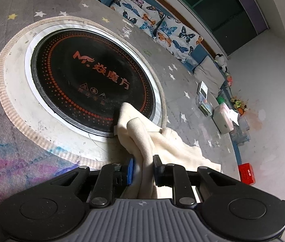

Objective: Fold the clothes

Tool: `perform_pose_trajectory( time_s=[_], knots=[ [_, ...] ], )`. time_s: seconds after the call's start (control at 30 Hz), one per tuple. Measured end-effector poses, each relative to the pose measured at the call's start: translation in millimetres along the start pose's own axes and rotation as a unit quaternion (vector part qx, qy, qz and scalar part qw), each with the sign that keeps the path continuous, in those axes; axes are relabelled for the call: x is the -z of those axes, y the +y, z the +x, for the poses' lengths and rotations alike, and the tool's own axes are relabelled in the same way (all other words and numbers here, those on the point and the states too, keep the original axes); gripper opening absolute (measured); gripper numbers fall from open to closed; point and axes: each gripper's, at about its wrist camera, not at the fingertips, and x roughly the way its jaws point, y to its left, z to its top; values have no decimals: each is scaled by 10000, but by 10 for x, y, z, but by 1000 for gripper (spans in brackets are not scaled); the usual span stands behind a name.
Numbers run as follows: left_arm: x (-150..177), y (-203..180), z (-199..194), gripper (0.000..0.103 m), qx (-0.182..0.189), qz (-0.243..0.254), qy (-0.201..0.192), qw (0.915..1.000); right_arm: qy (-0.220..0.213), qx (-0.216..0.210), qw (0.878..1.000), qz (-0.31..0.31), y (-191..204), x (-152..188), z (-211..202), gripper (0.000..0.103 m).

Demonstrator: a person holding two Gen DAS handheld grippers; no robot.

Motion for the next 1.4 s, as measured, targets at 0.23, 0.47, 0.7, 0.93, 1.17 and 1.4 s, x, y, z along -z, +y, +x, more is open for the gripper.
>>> perform_pose_trajectory(
  time_s=[0.23,0.47,0.7,0.93,1.17,1.4],
  knots=[
    [3,-15,24,22,-103,117,0,9999,-120,-29,9998,185,-15,2,87,33],
    [-5,-173,-8,20,-126,452,-114,9988,-248,-171,9995,67,73,9,-1,10],
    [-77,-620,65,19,172,990,-159,9948,-688,126,9975,-37,-64,-115,-340,10],
    [29,-1187,487,19,468,1420,111,9887,-1006,775,9919,66,-456,-216,-627,10],
    [251,-1717,966,19,741,1792,431,9801,-1091,1469,9827,280,-978,-251,-791,10],
    [510,-1838,1309,24,358,2227,806,9709,-657,1953,9769,568,-1432,-87,-620,10]
  ],
)
